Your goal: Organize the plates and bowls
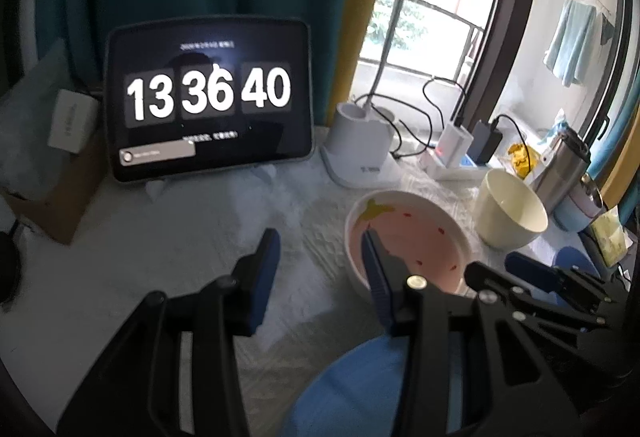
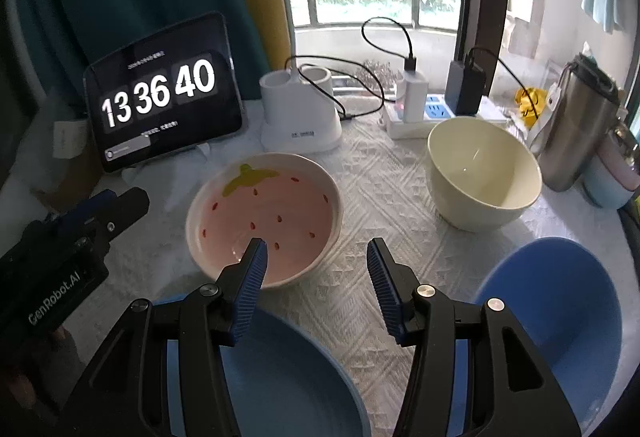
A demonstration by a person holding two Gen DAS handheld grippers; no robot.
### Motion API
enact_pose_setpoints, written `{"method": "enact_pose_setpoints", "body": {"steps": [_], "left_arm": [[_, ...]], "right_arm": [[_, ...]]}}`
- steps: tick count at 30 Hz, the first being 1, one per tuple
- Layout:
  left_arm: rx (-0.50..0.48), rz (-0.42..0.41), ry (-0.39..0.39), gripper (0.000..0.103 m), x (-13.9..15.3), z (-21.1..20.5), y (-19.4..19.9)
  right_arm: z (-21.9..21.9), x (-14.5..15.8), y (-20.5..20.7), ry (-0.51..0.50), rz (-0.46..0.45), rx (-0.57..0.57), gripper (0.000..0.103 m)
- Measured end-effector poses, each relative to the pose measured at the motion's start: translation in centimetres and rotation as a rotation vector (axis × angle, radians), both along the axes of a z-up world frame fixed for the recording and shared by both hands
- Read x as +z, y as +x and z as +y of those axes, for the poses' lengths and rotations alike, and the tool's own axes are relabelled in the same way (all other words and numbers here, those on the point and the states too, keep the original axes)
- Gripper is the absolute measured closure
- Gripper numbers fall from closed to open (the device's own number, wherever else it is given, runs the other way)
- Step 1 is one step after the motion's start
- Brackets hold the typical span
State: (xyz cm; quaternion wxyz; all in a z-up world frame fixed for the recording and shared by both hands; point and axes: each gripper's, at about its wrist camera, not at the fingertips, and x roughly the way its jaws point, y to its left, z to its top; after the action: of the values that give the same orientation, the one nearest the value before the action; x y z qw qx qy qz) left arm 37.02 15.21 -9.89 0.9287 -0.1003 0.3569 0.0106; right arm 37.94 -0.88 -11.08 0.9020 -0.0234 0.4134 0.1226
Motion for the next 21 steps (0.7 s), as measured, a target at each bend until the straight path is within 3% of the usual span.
{"method": "enact_pose_setpoints", "body": {"steps": [4,21], "left_arm": [[-0.016,0.049,-0.041,0.059,-0.9,-0.5,1.4],[0.014,0.158,-0.035,0.059,-3.6,-0.8,3.8]], "right_arm": [[-0.1,-1.1,1.2,0.002,0.044,-0.015,0.048],[1.3,-3.2,3.9,-0.052,0.107,0.000,0.048]]}}
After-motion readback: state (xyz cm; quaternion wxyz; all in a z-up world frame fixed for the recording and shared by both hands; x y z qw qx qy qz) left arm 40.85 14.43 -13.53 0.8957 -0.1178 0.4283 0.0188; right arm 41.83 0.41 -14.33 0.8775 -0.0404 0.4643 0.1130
